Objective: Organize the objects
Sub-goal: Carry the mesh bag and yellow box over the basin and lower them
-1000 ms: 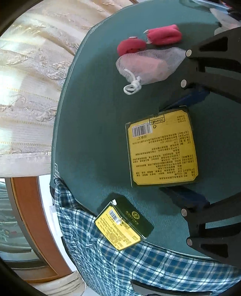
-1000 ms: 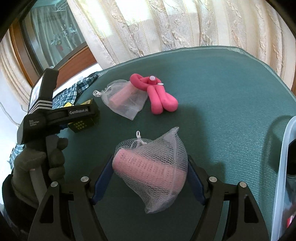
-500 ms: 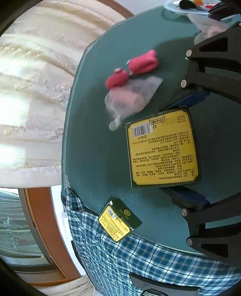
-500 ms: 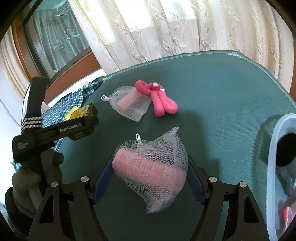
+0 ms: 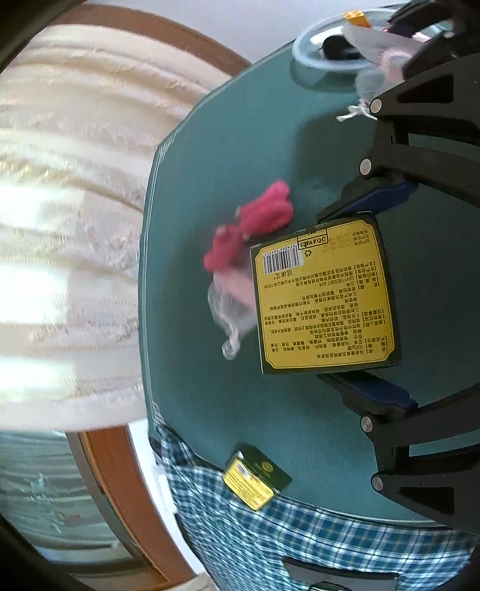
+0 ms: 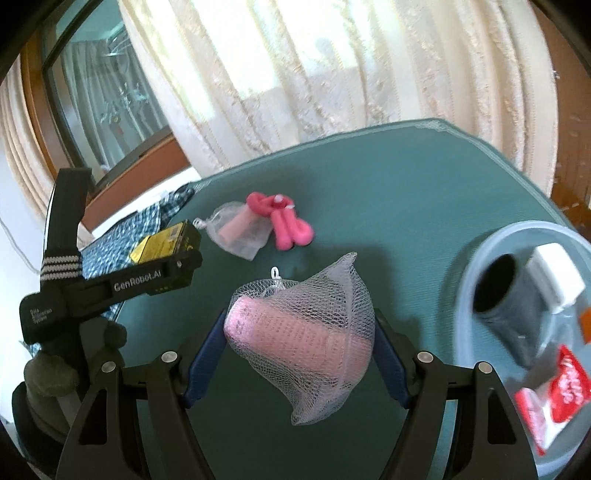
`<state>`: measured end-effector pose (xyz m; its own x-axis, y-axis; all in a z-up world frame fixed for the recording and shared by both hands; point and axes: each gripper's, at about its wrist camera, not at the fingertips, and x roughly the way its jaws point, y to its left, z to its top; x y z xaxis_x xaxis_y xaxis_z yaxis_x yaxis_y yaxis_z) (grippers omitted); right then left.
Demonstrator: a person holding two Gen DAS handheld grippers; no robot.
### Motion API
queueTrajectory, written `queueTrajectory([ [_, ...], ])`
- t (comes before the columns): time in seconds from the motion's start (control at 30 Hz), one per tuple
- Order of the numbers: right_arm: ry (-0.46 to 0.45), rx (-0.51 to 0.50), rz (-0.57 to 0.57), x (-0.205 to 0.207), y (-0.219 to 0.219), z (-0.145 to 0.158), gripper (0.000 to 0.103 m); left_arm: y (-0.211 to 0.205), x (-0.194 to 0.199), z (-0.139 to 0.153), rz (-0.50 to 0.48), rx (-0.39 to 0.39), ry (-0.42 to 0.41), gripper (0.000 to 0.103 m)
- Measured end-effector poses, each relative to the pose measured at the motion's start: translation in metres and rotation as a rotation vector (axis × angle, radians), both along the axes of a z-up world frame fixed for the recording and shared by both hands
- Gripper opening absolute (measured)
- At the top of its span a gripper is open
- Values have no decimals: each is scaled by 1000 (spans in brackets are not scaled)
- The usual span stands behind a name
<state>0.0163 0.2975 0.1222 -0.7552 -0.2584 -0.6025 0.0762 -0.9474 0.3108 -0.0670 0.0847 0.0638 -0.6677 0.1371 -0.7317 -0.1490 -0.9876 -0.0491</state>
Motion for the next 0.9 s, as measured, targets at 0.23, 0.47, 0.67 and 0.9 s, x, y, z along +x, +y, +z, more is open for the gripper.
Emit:
queueTrajectory([
  [0.23,68,-18,-122,28,51,19,75,40,17,9,-100,-13,13,78],
  [0.47,101,7,-298,60,110,26,75,84,35,17,-219,-21,24,78],
  [0.67,54,-3,-411,73,155,9,75,114,46,18,-286,-42,25,78],
  [0.9,16,0,-439,69,181,-5,75,136,51,20,-319,-49,21,78],
])
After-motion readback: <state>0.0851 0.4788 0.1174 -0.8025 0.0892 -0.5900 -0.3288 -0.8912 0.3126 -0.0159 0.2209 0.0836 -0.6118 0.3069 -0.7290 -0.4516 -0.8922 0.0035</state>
